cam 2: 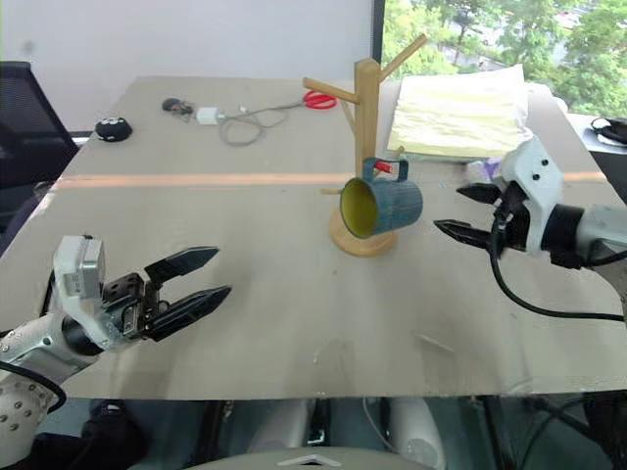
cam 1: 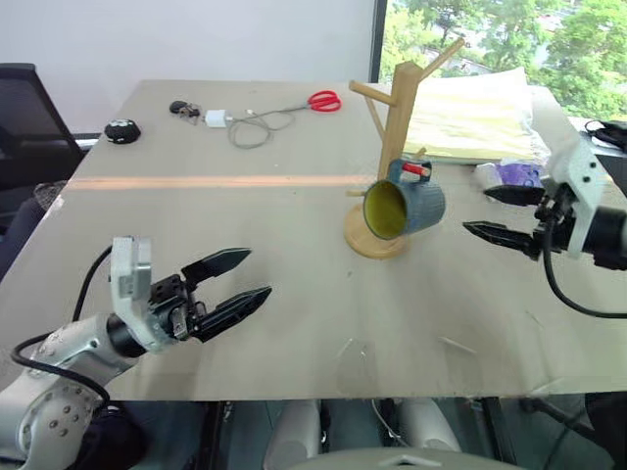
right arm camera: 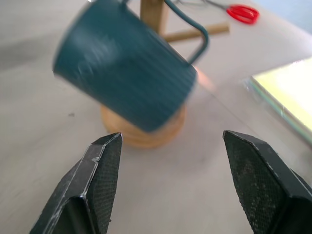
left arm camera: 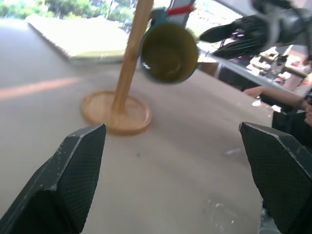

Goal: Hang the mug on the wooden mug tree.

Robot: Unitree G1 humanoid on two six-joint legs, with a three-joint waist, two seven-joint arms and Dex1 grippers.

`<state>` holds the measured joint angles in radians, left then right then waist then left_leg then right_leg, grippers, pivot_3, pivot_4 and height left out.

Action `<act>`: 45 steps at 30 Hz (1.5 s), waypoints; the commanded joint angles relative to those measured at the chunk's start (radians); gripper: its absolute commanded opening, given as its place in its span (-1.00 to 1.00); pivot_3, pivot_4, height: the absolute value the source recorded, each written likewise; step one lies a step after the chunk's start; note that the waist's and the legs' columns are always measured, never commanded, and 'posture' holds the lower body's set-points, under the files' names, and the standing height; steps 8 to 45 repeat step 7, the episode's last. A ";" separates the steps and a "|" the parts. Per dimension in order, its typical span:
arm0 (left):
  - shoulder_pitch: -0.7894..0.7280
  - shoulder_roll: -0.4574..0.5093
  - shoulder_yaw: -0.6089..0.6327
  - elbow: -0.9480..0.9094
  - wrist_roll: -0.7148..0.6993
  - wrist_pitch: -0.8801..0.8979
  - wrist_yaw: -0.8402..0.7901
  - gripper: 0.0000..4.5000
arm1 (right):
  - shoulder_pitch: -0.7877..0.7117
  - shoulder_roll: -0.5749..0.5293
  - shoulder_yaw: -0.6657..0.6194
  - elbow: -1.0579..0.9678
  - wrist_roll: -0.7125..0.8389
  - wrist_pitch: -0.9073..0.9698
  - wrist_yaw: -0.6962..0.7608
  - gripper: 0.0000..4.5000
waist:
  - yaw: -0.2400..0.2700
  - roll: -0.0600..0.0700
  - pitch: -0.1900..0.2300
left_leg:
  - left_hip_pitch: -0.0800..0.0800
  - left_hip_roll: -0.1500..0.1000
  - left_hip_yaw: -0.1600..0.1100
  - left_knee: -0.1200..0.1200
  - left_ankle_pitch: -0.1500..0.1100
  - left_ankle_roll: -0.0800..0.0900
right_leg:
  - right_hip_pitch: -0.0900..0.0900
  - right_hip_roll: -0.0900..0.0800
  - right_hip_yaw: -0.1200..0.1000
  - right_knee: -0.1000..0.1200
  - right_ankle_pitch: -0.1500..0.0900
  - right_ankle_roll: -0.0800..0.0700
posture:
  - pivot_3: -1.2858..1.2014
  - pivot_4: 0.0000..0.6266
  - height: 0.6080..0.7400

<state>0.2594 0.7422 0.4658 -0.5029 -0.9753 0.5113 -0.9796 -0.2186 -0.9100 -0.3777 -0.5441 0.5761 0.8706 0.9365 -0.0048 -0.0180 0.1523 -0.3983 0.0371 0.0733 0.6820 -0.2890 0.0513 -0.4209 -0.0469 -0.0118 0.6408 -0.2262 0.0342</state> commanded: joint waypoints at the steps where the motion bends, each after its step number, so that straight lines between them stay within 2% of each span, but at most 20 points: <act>1: 0.045 0.033 0.027 0.076 0.100 -0.040 -0.039 1.00 | 0.238 0.026 -0.194 -0.025 -0.050 -0.201 0.111 0.46 | 0.004 -0.001 -0.001 | 0.002 0.000 0.000 0.000 0.000 0.000 | 0.002 0.000 0.000 0.000 0.000 0.000 | 0.03 -0.52 1.00; 4: 0.041 0.043 0.008 0.153 0.188 -0.082 -0.048 1.00 | 0.379 0.075 -0.263 -0.009 -0.055 -0.279 0.124 0.46 | 0.011 0.000 0.000 | 0.002 0.000 0.001 0.000 0.000 0.000 | 0.002 0.000 0.000 0.000 -0.001 0.002 | 0.03 -0.52 1.00; 7: 0.011 0.036 -0.018 0.201 0.245 -0.105 -0.039 1.00 | 0.480 0.107 -0.255 0.003 -0.095 -0.350 0.113 0.46 | 0.010 0.000 0.000 | 0.003 0.001 0.002 0.001 0.000 0.000 | 0.002 0.000 0.001 0.000 -0.002 0.004 | 0.03 -0.52 1.00; 45: 0.011 0.036 -0.018 0.201 0.245 -0.105 -0.039 1.00 | 0.480 0.107 -0.255 0.003 -0.095 -0.350 0.113 0.46 | 0.010 0.000 0.000 | 0.003 0.001 0.002 0.001 0.000 0.000 | 0.002 0.000 0.001 0.000 -0.002 0.004 | 0.03 -0.52 1.00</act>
